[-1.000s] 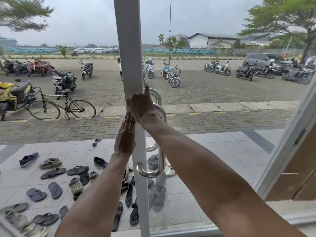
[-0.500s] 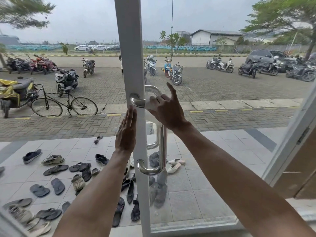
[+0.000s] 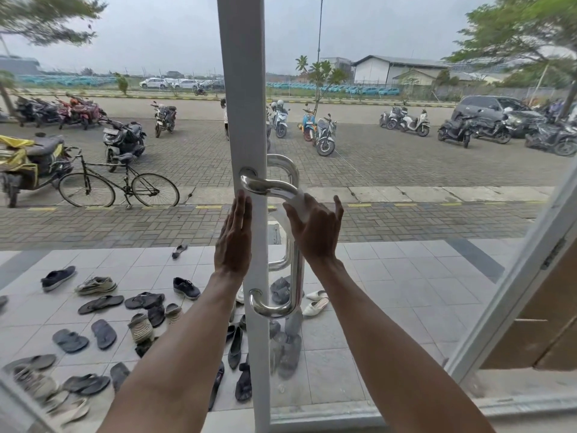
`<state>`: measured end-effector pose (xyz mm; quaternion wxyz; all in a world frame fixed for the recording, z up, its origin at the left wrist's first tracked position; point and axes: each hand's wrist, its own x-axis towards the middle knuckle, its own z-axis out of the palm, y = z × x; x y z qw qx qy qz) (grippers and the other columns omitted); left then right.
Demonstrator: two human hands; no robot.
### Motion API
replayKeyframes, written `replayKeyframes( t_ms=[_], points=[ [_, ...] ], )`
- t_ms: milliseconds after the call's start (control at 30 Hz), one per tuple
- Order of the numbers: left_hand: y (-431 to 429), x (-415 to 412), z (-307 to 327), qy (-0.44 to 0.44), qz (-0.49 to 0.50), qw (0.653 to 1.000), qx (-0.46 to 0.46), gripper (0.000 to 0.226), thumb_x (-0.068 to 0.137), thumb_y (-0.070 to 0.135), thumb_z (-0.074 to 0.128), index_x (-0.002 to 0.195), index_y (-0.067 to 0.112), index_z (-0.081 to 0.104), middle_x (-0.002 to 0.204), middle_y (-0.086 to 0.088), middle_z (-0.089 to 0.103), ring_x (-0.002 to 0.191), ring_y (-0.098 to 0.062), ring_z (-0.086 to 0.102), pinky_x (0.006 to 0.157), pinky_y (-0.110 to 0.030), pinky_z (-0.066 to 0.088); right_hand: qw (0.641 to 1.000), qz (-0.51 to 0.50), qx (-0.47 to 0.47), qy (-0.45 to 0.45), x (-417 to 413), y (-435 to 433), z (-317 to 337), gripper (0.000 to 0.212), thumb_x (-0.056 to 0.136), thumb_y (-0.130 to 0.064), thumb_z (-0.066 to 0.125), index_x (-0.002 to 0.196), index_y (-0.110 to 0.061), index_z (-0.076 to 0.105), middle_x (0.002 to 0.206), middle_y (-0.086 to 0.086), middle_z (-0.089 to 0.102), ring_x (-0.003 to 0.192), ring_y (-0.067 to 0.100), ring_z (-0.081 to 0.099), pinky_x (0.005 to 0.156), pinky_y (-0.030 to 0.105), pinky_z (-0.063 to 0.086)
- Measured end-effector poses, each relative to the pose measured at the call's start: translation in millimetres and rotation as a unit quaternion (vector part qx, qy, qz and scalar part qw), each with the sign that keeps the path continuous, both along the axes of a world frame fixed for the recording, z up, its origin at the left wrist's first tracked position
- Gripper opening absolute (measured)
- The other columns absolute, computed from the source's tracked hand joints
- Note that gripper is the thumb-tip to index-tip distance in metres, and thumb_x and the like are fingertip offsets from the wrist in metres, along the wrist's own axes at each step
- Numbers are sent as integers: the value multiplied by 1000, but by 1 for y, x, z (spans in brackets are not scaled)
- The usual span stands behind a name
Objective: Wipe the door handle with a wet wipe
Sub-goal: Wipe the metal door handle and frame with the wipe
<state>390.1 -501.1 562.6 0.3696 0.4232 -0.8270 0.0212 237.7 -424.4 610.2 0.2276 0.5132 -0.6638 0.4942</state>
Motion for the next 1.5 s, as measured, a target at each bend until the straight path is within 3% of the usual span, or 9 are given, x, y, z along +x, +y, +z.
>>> replayKeyframes(
  t_ms=[267, 633, 867, 1133, 1500],
  points=[
    [-4, -2, -3, 16, 6, 1000, -18, 87, 83, -18, 40, 158, 10, 8, 167, 1, -3, 153, -16, 8, 118, -38, 34, 993, -13, -17, -114, 14, 3, -28, 44, 93, -51, 63, 104, -9, 73, 77, 7, 78, 76, 21, 75, 121, 48, 28],
    [-6, -4, -5, 4, 14, 1000, -13, 94, 80, -22, 43, 158, 12, 4, 166, 2, -9, 154, -15, 3, 118, -36, 33, 988, -29, 78, -128, 17, 18, -99, 46, 93, -53, 60, 102, -10, 74, 80, 7, 78, 80, 22, 74, 118, 52, 29],
    [0, -6, -1, 11, 25, 1000, 3, 90, 84, -21, 42, 158, 12, 2, 166, 2, -7, 154, -15, 2, 121, -36, 27, 984, 0, 114, -136, 9, 18, -75, 49, 92, -59, 58, 99, -13, 72, 93, 6, 77, 102, 24, 68, 118, 51, 26],
    [8, -8, 3, 19, 32, 999, 2, 92, 83, -23, 47, 158, 9, 4, 166, -1, -3, 153, -19, 9, 120, -38, 31, 996, -13, 18, -90, 13, 7, -5, 46, 95, -52, 57, 103, -9, 70, 90, 10, 75, 101, 28, 69, 116, 54, 28],
    [7, -10, 2, -17, 46, 999, -14, 95, 79, -28, 47, 157, 5, 4, 166, -6, -7, 154, -20, 4, 121, -34, 27, 980, -14, 119, -161, 24, 22, -116, 42, 97, -53, 52, 98, -15, 71, 94, 1, 77, 100, 20, 71, 118, 53, 25]
  ],
)
